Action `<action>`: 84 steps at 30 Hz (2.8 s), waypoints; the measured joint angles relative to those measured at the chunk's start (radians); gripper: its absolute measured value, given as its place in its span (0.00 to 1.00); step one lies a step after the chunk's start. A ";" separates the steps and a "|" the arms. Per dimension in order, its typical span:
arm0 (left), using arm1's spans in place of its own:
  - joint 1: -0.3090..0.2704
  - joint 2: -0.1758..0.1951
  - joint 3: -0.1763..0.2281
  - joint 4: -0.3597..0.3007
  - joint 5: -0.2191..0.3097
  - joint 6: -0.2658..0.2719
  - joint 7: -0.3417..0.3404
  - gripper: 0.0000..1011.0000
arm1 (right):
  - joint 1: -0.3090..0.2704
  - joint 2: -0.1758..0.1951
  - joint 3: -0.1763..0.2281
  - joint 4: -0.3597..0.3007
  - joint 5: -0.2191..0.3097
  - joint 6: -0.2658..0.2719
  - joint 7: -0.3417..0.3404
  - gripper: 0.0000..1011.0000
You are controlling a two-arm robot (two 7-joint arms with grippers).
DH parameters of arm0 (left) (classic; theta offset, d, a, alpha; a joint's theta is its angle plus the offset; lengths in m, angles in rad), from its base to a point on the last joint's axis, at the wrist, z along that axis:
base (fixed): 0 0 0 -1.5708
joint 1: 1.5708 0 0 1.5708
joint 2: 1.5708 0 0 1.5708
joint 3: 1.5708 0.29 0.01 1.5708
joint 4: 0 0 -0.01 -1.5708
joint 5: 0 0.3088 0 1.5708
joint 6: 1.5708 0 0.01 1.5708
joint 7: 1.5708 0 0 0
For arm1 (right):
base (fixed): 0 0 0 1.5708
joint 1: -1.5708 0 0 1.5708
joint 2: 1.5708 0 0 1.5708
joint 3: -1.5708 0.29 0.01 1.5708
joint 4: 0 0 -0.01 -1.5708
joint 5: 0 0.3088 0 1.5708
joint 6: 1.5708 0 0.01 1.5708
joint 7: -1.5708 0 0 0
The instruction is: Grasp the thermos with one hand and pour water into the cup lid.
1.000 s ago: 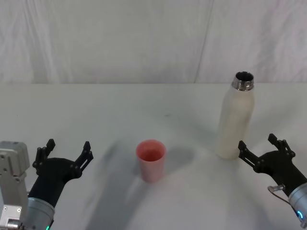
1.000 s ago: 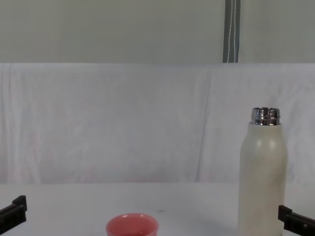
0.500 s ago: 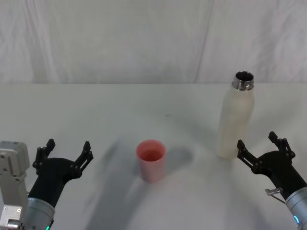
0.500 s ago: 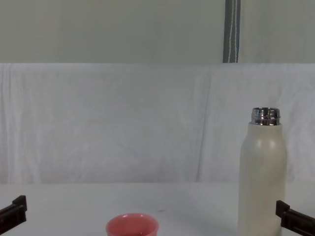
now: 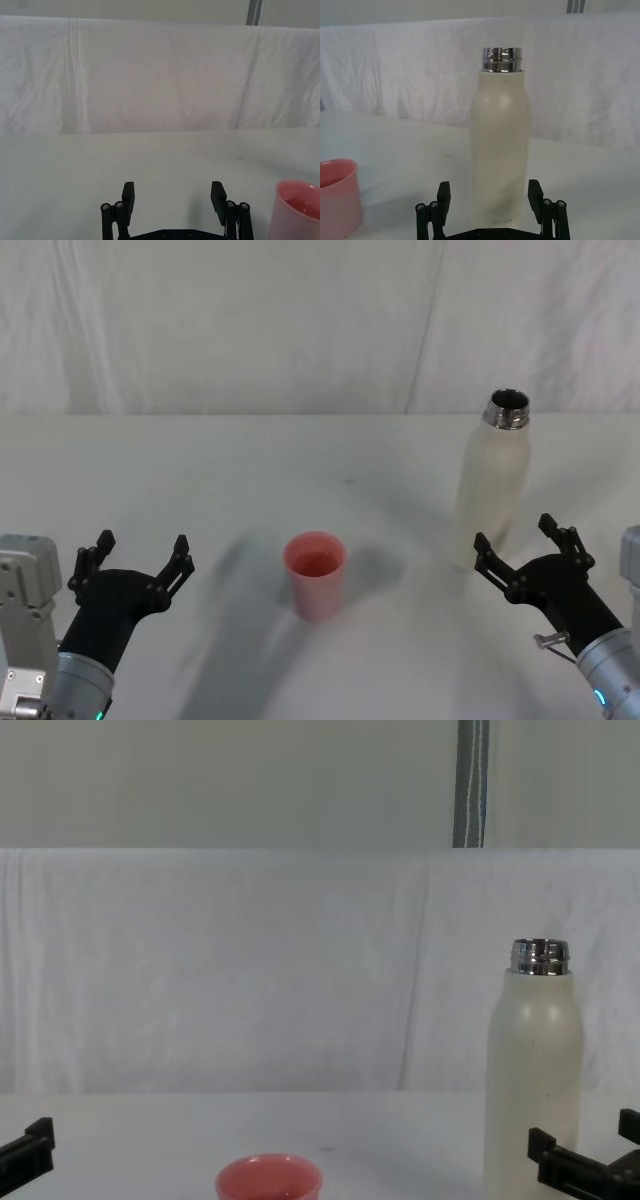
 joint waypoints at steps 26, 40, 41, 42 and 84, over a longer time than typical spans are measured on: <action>0.000 0.000 0.000 0.000 0.000 0.000 0.000 0.99 | -0.008 -0.025 -0.022 -0.007 -0.034 0.018 -0.024 0.99; 0.000 0.000 0.000 0.000 0.000 0.000 0.000 0.99 | -0.007 -0.023 -0.021 -0.007 -0.031 0.018 -0.022 0.99; 0.000 0.000 0.000 0.000 0.000 0.000 0.000 0.99 | -0.007 -0.023 -0.021 -0.007 -0.030 0.017 -0.022 0.99; 0.000 0.000 0.000 0.000 0.000 0.000 0.000 0.99 | -0.007 -0.023 -0.021 -0.007 -0.030 0.017 -0.022 0.99; 0.000 0.000 0.000 0.000 0.000 0.000 0.000 0.99 | -0.008 -0.022 -0.021 -0.007 -0.028 0.016 -0.020 0.99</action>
